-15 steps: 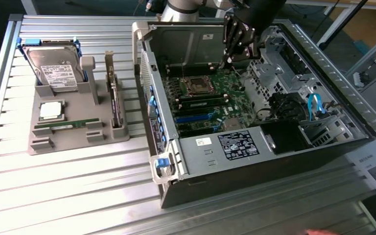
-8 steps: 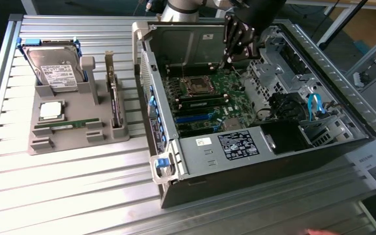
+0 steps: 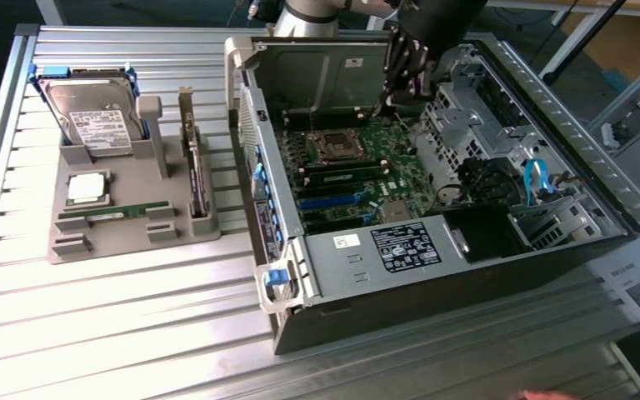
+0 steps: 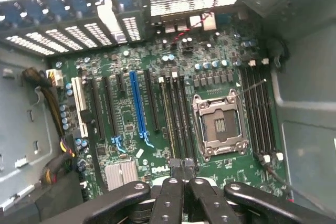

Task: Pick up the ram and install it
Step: 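Press down the ram until it locks into place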

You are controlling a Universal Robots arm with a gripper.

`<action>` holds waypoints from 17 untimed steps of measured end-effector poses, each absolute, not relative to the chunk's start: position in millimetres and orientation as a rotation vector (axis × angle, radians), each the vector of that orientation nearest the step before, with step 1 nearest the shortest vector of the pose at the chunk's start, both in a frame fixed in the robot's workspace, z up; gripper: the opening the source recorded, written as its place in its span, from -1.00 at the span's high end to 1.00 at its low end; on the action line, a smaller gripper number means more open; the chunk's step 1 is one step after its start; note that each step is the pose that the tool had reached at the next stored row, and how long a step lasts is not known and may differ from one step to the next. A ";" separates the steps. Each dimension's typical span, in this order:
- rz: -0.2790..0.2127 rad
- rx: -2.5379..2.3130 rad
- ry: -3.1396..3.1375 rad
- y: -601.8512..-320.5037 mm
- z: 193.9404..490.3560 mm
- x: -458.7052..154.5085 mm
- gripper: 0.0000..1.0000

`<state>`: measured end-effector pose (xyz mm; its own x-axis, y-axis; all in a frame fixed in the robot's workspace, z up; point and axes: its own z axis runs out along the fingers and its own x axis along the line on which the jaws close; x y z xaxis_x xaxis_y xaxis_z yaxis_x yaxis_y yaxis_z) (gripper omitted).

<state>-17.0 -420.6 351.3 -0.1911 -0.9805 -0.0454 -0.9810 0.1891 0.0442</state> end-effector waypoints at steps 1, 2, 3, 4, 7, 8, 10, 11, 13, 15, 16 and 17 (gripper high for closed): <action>0.099 -1.963 2.441 -420.6 351.3 -17.0 0.80; 0.098 -1.940 2.459 -420.6 351.3 -17.0 0.80; 0.098 -1.921 2.473 -420.6 351.3 -17.0 0.80; 0.098 -1.902 2.487 -420.6 351.3 -17.0 0.80; 0.098 -1.842 2.530 -420.6 351.3 -17.0 0.80; 0.098 -1.821 2.545 -420.6 351.3 -17.0 0.80; 0.097 -1.775 2.576 -420.6 351.3 -17.0 0.80; 0.097 -1.754 2.589 -420.6 351.3 -17.0 0.80; 0.097 -1.712 2.616 -420.6 351.3 -17.0 0.80; 0.096 -1.668 2.643 -420.6 351.3 -17.0 0.80; 0.096 -1.647 2.656 -420.6 351.3 -17.0 0.80; 0.096 -1.625 2.668 -420.6 351.3 -17.0 0.80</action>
